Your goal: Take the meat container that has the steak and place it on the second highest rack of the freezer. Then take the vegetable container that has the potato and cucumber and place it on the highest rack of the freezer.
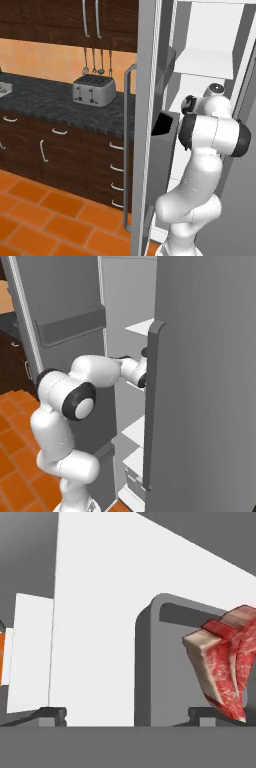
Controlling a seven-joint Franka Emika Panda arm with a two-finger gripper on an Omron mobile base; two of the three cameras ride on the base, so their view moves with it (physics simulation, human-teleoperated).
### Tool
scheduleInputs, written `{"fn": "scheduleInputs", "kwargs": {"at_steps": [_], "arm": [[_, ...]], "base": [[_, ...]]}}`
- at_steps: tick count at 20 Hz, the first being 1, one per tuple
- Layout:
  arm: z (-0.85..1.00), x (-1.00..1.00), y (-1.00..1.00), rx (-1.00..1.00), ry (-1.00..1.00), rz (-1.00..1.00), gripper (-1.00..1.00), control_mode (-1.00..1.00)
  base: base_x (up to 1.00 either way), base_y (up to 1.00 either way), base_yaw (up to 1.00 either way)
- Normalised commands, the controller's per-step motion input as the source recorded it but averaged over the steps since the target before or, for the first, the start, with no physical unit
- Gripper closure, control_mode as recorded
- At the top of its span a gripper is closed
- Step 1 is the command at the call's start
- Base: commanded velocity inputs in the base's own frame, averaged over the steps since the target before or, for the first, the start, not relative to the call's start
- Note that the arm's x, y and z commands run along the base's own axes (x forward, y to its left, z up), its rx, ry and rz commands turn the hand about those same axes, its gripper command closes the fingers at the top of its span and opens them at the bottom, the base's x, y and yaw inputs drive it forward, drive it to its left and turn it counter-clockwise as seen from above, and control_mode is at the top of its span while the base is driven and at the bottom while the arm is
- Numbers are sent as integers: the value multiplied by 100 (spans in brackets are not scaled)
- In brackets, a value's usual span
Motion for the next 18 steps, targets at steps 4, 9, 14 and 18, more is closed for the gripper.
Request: {"fn": "scheduleInputs", "kwargs": {"at_steps": [4, 9, 14, 18], "arm": [[51, -52, 63, -1, 0, 0, -100, -100], [36, -87, 58, 0, 0, 0, -100, -100], [37, -100, 57, 0, 2, 0, -100, -100], [31, -100, 34, 7, 3, 0, -100, -100]], "base": [[0, 0, 0], [0, 0, 0], [0, 0, 0], [0, 0, 0]]}}
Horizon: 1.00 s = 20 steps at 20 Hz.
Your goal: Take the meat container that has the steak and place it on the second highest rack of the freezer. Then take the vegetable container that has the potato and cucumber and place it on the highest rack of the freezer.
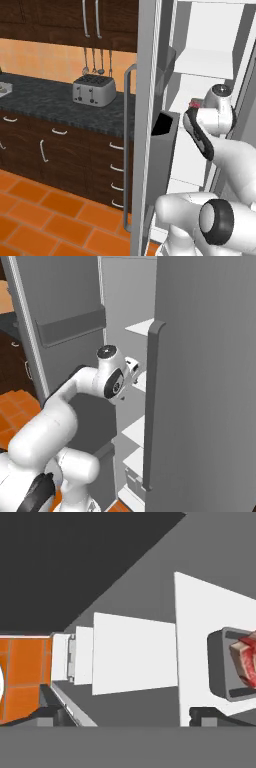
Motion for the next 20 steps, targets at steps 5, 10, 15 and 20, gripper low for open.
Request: {"fn": "scheduleInputs", "kwargs": {"at_steps": [5, 10, 15, 20], "arm": [[32, -100, 31, 12, 1, -5, -100, -100], [27, -100, 39, 9, 1, -11, -100, -100], [35, -98, 55, 4, 4, -14, -100, -100], [48, -52, 22, 15, 0, -30, -100, -100]], "base": [[0, 0, 0], [0, 0, 0], [0, 0, 0], [0, 0, 0]]}}
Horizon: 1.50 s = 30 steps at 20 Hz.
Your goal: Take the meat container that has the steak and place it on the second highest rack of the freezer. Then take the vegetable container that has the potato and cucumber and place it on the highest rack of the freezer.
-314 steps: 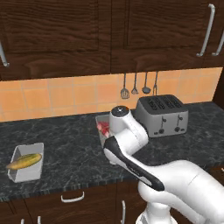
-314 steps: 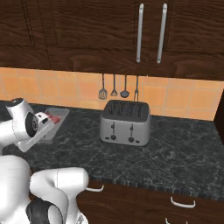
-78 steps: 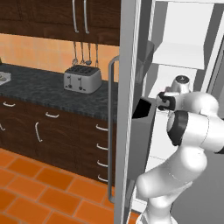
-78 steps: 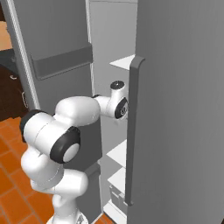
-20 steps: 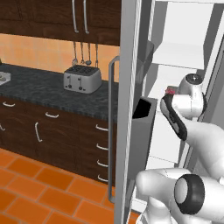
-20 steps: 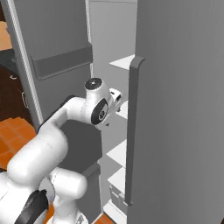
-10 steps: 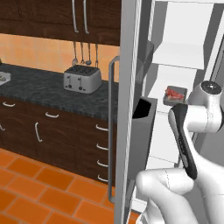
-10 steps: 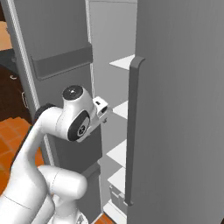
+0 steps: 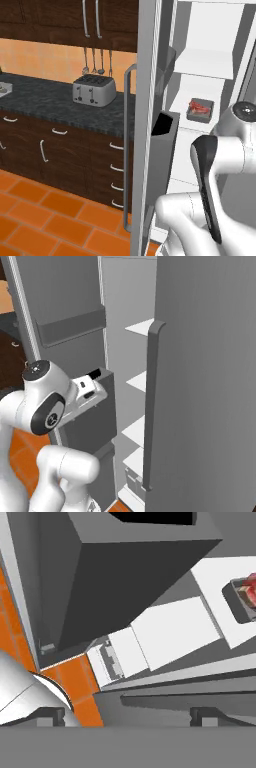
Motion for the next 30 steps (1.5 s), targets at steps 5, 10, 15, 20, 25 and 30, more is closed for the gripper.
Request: {"fn": "scheduleInputs", "kwargs": {"at_steps": [5, 10, 15, 20, 25, 30], "arm": [[68, -14, 6, 25, 0, -42, -100, -100], [14, -67, 9, 39, -5, -42, -100, -100], [9, -5, 26, 9, -27, -25, -100, -100], [16, 0, 19, 2, -1, -5, -100, -100], [5, -1, 4, 0, 0, -1, -100, -100], [0, 0, 0, 0, 0, 0, -100, 100]], "base": [[0, 0, 0], [0, 0, 0], [0, 0, 0], [0, 0, 0], [0, 0, 0], [-81, 0, 4]]}}
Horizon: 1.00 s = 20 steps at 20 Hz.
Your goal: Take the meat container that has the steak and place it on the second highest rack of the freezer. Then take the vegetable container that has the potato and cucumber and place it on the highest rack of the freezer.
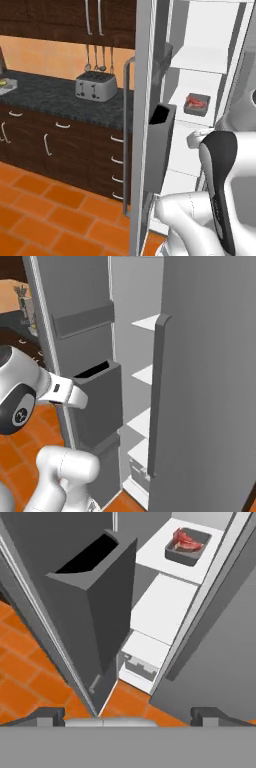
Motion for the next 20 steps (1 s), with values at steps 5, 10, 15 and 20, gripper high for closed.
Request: {"fn": "scheduleInputs", "kwargs": {"at_steps": [5, 10, 15, 20], "arm": [[0, 0, 0, 0, 0, 0, -100, 100], [0, 0, 0, 0, 0, 0, -100, 100], [0, 0, 0, 0, 0, 0, -100, 100], [0, 0, 0, 0, 0, 0, -100, 100]], "base": [[-62, 49, 72], [-23, 47, 97], [18, 30, 70], [97, 0, 7]]}}
